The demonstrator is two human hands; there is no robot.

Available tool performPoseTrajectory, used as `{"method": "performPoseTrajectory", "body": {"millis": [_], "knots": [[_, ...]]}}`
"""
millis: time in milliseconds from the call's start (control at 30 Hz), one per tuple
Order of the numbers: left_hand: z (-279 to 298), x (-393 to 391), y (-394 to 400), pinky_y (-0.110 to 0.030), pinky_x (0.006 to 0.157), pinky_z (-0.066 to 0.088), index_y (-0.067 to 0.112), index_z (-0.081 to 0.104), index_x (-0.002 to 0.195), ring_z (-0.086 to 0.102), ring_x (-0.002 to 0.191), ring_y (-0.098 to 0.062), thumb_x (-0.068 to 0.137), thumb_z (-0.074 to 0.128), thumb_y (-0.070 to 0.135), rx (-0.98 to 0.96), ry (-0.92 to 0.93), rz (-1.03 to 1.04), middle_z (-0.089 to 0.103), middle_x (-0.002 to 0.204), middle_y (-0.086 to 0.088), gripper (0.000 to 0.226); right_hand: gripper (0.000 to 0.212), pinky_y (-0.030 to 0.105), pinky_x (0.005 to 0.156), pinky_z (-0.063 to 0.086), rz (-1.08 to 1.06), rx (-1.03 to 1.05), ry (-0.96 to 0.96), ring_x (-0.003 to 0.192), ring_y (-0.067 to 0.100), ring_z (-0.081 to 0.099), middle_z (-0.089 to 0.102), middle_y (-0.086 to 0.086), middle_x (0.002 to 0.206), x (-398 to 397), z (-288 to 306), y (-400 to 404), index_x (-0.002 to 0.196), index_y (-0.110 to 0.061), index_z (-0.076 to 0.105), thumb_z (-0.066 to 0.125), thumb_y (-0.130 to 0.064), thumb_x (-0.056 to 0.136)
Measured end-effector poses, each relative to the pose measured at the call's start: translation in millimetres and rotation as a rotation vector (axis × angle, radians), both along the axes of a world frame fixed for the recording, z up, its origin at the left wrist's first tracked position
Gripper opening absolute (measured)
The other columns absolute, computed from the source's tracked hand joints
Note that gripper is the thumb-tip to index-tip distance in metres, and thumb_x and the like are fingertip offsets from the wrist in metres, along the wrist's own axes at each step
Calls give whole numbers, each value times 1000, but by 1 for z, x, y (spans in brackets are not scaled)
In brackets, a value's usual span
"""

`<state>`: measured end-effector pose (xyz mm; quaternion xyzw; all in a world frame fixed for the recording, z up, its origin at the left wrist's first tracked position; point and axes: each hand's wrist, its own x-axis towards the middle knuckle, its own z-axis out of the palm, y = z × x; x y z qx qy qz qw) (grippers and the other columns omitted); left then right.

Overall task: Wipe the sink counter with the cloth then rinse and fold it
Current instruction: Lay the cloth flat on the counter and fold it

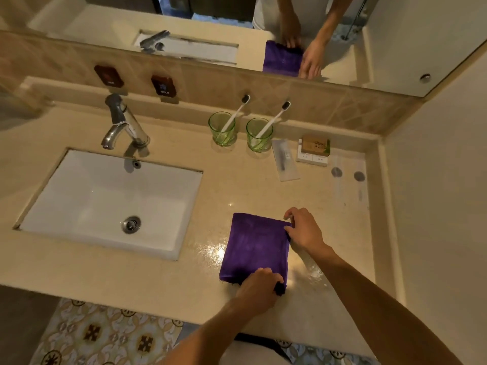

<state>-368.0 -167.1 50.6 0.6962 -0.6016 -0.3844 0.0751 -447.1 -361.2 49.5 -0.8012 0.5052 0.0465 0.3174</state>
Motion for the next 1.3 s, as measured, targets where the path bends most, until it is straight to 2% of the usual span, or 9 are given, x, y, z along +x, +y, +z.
{"method": "performPoseTrajectory", "body": {"millis": [200, 333, 400, 667, 900, 1000, 1067, 1233, 1300], "knots": [[-5, 57, 20, -38, 65, 56, 16, 62, 88, 56, 79, -19, 81, 62, 16, -150, -111, 91, 56, 92, 0, 8, 30, 28, 63, 44, -370, 104, -134, 77, 19, 57, 60, 1, 89, -20, 8, 26, 97, -15, 54, 70, -40, 90], [-12, 95, 49, -38, 67, 49, 22, 54, 104, 50, 85, -21, 80, 60, 31, -143, -236, -34, 52, 104, 2, 26, 40, 33, 70, 51, -280, 303, -50, 73, 20, 63, 68, 2, 79, -41, 5, 64, 74, -20, 53, 67, -54, 89], [-15, 106, 57, -33, 65, 48, 27, 56, 110, 52, 85, -20, 82, 58, 26, -181, -209, -65, 55, 106, 4, 28, 48, 26, 60, 44, -176, 327, -7, 63, 15, 58, 62, -1, 68, -51, 4, 84, 66, -22, 49, 63, -64, 84], [-13, 109, 49, -31, 48, 40, 22, 51, 79, 52, 61, -22, 62, 65, 6, -194, -207, -84, 55, 75, 4, 28, 37, 20, 53, 32, -165, 239, 162, 62, 6, 45, 49, -8, 72, -48, 6, 113, 71, -30, 36, 58, -42, 98], [-12, 121, 57, -20, 58, 40, 31, 58, 86, 55, 71, -10, 63, 75, 18, -81, -175, -166, 54, 86, 13, 32, 32, 23, 60, 39, -204, 284, 171, 64, 5, 48, 54, -9, 73, -60, 2, 123, 72, -29, 45, 65, -43, 92], [-5, 128, 43, -23, 70, 42, 32, 62, 82, 51, 75, -2, 86, 72, 36, 108, 94, 28, 55, 83, 15, 12, 29, 21, 59, 40, -414, 303, 35, 68, 7, 55, 60, -5, 76, -57, 1, 119, 81, -22, 55, 73, -44, 87], [-2, 129, 32, -25, 68, 45, 29, 58, 74, 55, 69, -7, 93, 66, 39, 48, 192, 272, 60, 76, 10, 23, 34, 21, 60, 40, -533, 200, -19, 71, 13, 58, 62, -1, 82, -50, 2, 112, 89, -15, 57, 73, -45, 87], [-16, 123, -1, -33, 71, 47, 14, 58, 103, 58, 85, -21, 97, 58, 46, 45, 32, 644, 61, 98, -5, 33, 47, 26, 55, 36, -603, 72, 89, 76, 20, 52, 54, 4, 84, -22, -7, 103, 78, -14, 52, 62, -59, 89], [-14, 116, -13, -39, 79, 52, 15, 59, 104, 60, 94, -26, 95, 57, 49, 114, -18, 652, 59, 102, -7, 35, 56, 29, 58, 49, -623, 98, 171, 78, 21, 59, 60, 4, 87, -12, -15, 103, 74, -16, 62, 53, -71, 84]]}}
